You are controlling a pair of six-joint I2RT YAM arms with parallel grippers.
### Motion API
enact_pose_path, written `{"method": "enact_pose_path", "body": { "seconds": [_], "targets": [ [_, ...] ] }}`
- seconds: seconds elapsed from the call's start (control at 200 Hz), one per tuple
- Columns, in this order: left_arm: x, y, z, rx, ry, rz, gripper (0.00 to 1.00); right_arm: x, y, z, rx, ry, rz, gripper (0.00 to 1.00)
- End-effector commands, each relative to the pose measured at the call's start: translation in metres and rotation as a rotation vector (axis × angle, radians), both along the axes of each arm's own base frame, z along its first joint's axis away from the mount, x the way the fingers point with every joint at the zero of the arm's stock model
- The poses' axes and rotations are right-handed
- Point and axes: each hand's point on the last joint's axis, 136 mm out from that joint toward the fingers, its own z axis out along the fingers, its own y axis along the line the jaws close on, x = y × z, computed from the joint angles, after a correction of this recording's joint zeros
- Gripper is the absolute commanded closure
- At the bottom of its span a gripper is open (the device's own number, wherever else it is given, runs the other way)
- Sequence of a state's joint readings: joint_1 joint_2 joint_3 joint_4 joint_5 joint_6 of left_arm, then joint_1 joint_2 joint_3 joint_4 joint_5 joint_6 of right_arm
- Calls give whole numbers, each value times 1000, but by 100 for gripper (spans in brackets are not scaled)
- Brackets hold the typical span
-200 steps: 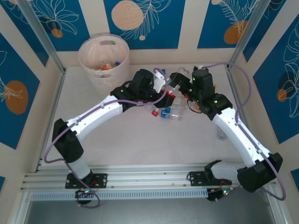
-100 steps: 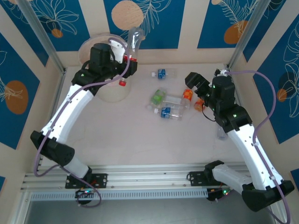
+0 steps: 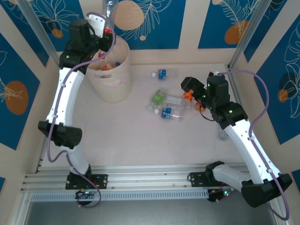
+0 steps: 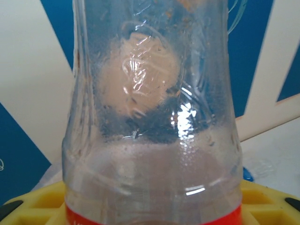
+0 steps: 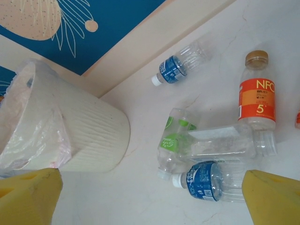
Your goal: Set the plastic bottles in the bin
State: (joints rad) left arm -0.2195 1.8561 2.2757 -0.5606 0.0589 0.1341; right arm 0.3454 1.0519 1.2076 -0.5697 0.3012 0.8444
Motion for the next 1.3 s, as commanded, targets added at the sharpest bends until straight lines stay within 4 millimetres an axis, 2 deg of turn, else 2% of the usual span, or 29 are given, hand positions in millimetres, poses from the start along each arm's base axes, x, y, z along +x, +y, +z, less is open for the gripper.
{"method": "enact_pose_path", "body": {
  "seconds": [0.0,0.17,0.39,0.505,0.64,0.835,1.29],
  "targets": [
    [28,14,-28,61,31,5,63,-3,2,-16,-24,47,22,1],
    [50,34,-67,103,96,-2,61,-3,-1,-31,-57,100,17,1],
    [51,45,-104,206,167,-78,56,-5,-5,-46,-80,164,5,1],
    [47,50,-116,241,186,-112,53,-6,-8,-49,-84,173,-6,1],
    [49,46,-132,248,206,-157,52,-6,-9,-49,-80,172,-9,1],
    [51,49,-157,279,259,-160,51,-8,-10,-51,-87,180,-15,1],
    [49,52,-202,335,339,-183,48,-9,-18,-66,-105,211,-42,1]
  ]
}}
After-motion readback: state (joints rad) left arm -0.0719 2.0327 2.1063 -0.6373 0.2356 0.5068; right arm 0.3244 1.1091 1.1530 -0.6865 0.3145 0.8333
